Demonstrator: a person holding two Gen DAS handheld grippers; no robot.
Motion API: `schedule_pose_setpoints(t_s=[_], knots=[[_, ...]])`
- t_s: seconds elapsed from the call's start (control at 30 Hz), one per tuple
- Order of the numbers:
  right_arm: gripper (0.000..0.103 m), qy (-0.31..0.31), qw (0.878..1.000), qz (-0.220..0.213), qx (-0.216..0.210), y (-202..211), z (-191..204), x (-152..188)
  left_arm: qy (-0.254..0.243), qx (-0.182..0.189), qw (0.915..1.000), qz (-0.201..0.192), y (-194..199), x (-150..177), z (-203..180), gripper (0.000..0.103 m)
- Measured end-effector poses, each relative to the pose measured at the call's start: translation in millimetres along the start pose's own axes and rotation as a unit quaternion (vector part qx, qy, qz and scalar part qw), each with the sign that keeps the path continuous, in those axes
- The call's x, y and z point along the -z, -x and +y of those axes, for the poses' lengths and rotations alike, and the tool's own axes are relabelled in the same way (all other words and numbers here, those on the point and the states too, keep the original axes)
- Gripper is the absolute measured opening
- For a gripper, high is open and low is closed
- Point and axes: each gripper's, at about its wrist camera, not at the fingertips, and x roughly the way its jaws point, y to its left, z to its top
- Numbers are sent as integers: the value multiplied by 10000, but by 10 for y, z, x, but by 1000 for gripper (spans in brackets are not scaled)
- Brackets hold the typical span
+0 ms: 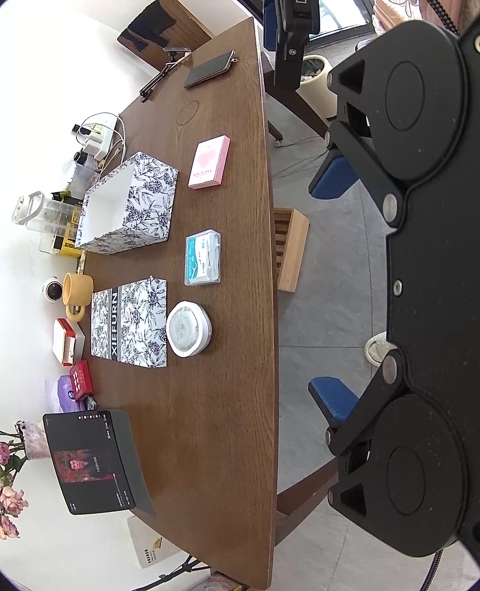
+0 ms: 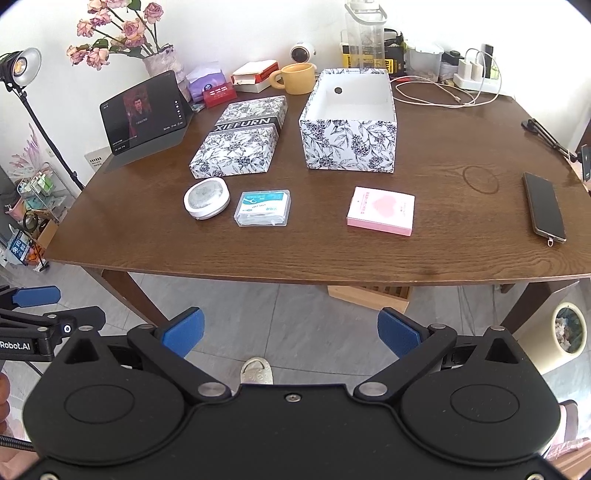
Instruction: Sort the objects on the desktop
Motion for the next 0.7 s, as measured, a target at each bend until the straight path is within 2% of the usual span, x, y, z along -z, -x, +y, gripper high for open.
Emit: schedule_pose_setpoints(t_s=[0.7], knots=[[102, 0, 9999, -99, 20, -59, 65, -7, -67, 78, 9999, 19, -59, -99, 30, 103]])
